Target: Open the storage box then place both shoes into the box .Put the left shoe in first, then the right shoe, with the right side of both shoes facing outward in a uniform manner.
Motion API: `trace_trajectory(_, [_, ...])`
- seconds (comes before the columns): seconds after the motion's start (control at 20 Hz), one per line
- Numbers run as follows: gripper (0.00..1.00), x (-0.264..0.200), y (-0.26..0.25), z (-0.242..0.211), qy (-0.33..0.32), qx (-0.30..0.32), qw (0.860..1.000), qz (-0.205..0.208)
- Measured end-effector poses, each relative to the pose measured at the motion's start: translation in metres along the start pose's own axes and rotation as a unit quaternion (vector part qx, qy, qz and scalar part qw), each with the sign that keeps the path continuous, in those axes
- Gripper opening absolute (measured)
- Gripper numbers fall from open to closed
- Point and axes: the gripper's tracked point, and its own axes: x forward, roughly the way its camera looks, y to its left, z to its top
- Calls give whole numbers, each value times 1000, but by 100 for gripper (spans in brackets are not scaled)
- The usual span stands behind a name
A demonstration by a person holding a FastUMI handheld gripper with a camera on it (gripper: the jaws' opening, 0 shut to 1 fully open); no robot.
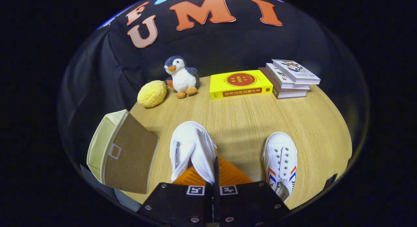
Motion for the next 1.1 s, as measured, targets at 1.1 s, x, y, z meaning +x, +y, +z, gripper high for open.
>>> trace_trajectory(1.1, [3, -8, 275, 24, 90, -17, 991, 95])
